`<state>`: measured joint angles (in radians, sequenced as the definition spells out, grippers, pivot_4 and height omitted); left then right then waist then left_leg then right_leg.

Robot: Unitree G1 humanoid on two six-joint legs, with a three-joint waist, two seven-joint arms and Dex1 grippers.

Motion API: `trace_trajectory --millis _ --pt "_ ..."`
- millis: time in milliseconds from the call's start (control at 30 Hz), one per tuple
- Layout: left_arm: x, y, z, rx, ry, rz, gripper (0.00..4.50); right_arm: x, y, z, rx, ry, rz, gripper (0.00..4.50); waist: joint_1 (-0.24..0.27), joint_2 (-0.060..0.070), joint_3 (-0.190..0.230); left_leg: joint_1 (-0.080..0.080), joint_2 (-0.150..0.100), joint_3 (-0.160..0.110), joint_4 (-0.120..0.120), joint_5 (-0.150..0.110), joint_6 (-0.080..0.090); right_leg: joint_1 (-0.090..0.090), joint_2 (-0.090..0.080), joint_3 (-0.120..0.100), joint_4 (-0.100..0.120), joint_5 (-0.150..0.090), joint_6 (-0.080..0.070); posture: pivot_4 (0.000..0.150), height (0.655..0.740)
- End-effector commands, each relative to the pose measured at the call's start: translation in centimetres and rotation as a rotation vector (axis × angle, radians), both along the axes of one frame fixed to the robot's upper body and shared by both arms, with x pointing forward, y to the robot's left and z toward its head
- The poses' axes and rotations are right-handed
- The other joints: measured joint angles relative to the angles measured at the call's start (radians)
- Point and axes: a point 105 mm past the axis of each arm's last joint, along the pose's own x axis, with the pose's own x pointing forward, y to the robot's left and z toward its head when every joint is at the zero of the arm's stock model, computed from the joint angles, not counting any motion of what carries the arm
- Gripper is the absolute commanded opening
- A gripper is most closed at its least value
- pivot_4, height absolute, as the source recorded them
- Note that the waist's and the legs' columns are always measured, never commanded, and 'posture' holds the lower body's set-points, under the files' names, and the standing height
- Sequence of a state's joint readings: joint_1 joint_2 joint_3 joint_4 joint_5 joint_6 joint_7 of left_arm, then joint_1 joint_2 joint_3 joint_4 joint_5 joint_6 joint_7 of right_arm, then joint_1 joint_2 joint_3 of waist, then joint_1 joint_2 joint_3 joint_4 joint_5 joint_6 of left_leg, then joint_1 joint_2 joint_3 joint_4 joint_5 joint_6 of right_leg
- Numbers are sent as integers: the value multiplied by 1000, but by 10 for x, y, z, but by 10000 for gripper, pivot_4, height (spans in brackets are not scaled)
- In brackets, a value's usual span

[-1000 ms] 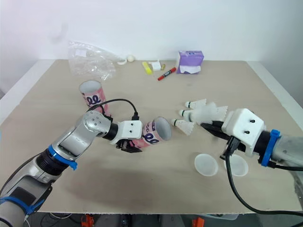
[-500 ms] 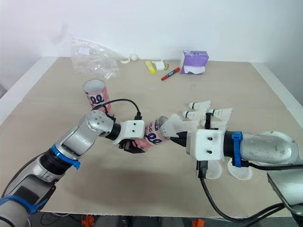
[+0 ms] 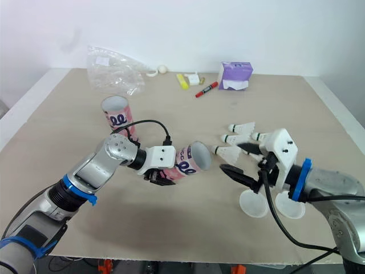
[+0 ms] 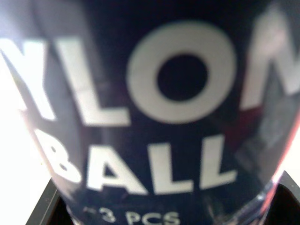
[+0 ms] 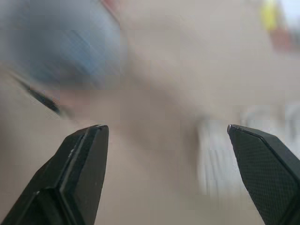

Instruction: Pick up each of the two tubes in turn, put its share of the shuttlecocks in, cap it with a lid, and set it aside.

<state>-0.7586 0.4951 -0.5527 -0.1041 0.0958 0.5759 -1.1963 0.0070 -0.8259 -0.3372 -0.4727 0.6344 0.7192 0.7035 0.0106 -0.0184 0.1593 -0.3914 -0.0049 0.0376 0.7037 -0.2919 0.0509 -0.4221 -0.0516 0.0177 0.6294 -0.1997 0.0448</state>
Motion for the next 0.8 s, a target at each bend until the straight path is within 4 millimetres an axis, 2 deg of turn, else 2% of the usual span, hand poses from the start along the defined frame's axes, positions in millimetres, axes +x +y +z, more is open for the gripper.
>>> trace_trajectory --millis 33,300,533,600,667,700,733,800 --pt "-2 3 -14 58 42 6 28594 13 -3 -8 28 2 -91 44544 -2 1 0 0 0 0 0 0 0 0 0 0 0 -1 2 1500 7400" --pt "-2 4 -11 72 37 14 28594 33 18 -27 78 7 -102 44544 -2 2 0 0 0 0 0 1 2 -1 2 0 1 0 2 1500 7400" --pt "-2 5 -11 74 28 22 28594 49 22 -33 125 29 -131 44544 -2 2 0 0 0 0 0 1 2 -1 1 0 1 0 3 1500 7400" --pt "-3 4 -11 73 28 23 28594 54 23 -31 135 18 -143 39436 -2 2 0 0 0 0 0 1 2 -1 1 0 1 0 3 1500 7400" --pt "-3 4 -12 72 27 24 28594 58 24 -30 136 11 -146 32303 -3 2 0 0 0 0 0 1 2 -1 1 0 1 0 3 1500 7400" --pt "-3 3 -12 71 27 24 28594 60 24 -29 142 9 -154 25896 -3 2 0 0 0 0 0 1 2 -1 1 0 1 0 3 1500 7400" --pt "-3 3 -12 70 27 24 28594 62 25 -29 153 12 -159 23370 -3 2 0 0 0 0 0 1 2 -1 1 0 1 0 3 1500 7400" --pt "-3 3 -12 67 28 25 28594 64 27 -29 162 16 -162 13293 -3 2 0 0 0 0 0 1 2 -1 1 0 1 1 3 1500 7400"
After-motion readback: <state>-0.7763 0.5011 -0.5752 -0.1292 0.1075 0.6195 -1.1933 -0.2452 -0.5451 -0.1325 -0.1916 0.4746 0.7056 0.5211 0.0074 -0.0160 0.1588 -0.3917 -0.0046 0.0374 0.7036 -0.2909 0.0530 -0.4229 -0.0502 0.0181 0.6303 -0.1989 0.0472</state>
